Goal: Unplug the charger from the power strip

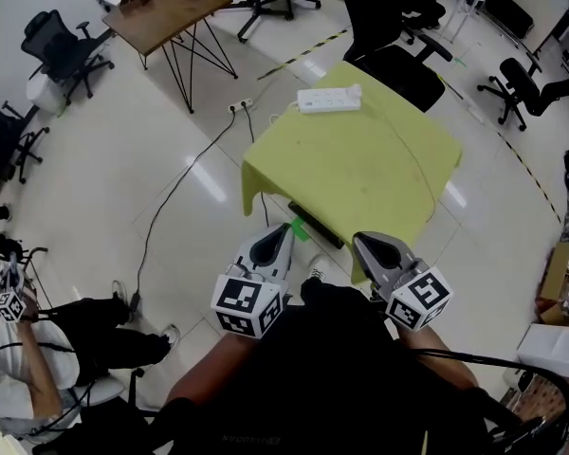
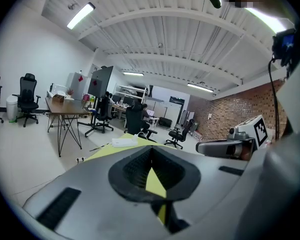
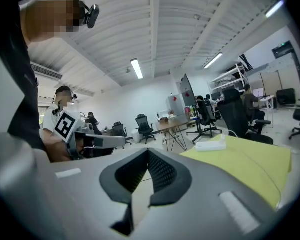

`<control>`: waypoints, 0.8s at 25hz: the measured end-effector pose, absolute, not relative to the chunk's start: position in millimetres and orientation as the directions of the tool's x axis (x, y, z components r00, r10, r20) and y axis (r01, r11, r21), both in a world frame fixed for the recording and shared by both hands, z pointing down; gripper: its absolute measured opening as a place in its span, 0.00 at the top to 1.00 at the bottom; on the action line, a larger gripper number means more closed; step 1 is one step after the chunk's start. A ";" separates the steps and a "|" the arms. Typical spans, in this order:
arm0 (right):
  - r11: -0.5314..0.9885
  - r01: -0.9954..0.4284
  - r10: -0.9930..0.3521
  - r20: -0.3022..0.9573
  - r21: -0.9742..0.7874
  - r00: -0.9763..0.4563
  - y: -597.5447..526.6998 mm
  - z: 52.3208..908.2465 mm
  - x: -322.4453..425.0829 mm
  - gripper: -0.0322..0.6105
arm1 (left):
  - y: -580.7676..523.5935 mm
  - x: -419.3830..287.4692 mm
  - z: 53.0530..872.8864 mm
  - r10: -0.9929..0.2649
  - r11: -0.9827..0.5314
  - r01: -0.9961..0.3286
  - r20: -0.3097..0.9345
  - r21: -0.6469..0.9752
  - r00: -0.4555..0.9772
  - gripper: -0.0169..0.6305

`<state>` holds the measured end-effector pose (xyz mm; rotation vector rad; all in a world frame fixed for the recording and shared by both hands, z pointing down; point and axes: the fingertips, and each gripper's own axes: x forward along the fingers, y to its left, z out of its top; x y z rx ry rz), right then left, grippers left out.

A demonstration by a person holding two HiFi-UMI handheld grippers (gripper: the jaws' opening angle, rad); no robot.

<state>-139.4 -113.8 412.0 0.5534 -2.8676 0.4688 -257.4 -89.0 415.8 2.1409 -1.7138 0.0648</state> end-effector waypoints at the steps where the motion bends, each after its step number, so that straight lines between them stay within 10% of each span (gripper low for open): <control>1: 0.878 -0.390 -0.334 0.228 -0.278 -0.915 -125.6 411.5 -142.1 0.95 | -97.5 -257.9 414.8 -0.925 -0.176 -0.946 0.283 0.271 0.253 0.96; 20: 0.830 -0.421 -0.374 0.194 -0.366 -0.907 -277.0 429.3 -140.0 0.95 | -261.0 -249.7 420.8 -0.870 -0.263 -0.944 0.375 0.198 0.321 0.96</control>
